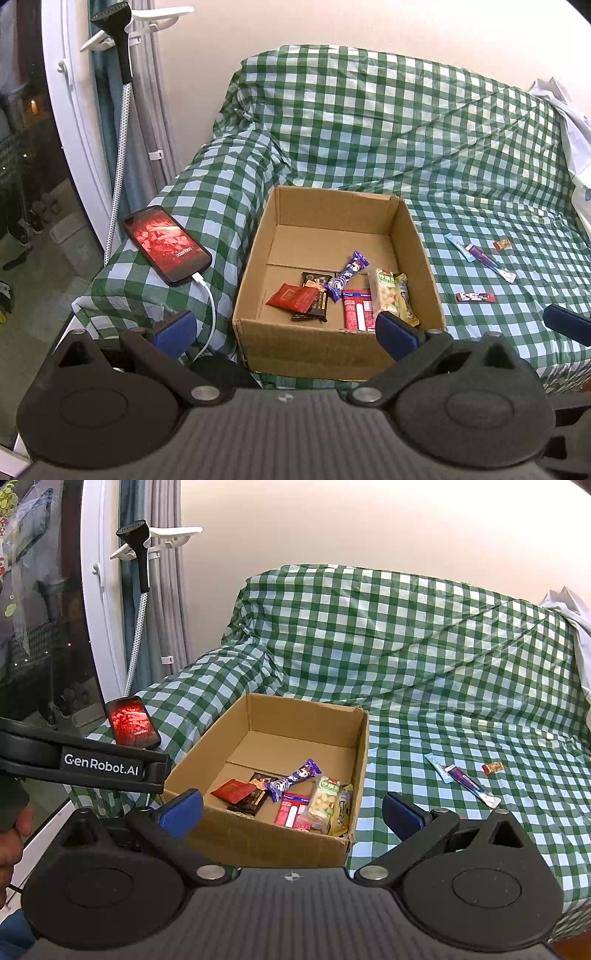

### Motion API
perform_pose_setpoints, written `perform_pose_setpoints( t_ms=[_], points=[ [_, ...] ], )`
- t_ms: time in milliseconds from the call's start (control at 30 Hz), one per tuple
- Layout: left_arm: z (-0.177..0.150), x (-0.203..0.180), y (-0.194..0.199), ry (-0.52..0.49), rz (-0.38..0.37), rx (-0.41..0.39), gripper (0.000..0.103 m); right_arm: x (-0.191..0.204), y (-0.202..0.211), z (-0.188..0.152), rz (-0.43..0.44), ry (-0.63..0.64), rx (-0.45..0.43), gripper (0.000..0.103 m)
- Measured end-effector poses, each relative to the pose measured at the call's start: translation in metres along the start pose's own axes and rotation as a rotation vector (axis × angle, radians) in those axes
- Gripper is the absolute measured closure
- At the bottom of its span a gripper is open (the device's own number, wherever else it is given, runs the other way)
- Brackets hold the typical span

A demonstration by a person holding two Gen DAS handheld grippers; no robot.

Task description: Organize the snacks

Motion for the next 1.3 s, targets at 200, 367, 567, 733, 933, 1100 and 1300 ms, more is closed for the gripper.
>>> perform_pose_setpoints(
  t_ms=[200, 367, 567, 733, 933, 1100, 1300],
  points=[
    [0.0, 0.001, -0.006, -0.004, 0.001, 0.011, 0.0, 0.0, -0.005, -0.001, 0.004, -0.008, 0.012, 0.001],
    [0.0, 0.0, -0.01, -0.012, 0.004, 0.019, 0.0, -0.002, -0.009, -0.002, 0.008, -0.02, 0.022, 0.001],
    [0.0, -0.003, -0.017, -0.025, 0.011, 0.032, 0.0, -0.006, -0.014, -0.004, 0.013, -0.038, 0.035, 0.001],
    [0.0, -0.007, -0.023, -0.036, 0.019, 0.043, 0.0, -0.012, -0.019, -0.006, 0.019, -0.055, 0.047, 0.001],
    [0.001, -0.014, -0.032, -0.053, 0.028, 0.062, 0.0, -0.019, -0.029, -0.01, 0.029, -0.081, 0.07, 0.001],
    [0.005, -0.027, -0.044, -0.076, 0.031, 0.081, 0.0, -0.034, -0.036, -0.014, 0.022, -0.121, 0.08, 0.001],
    [0.02, -0.061, -0.061, -0.113, 0.003, 0.111, 0.0, -0.073, -0.045, -0.023, -0.04, -0.218, 0.092, 0.001]
  ],
)
Point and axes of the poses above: each gripper's, at about its wrist camera, not at the fingertips, and y roughly against the way its jaws point, x to its left, z to its top, the point moved 3 cm from there along -y, roughly the way its jaws point, and after that the axes turned 8 degrees about y, right-handed, at the moved point
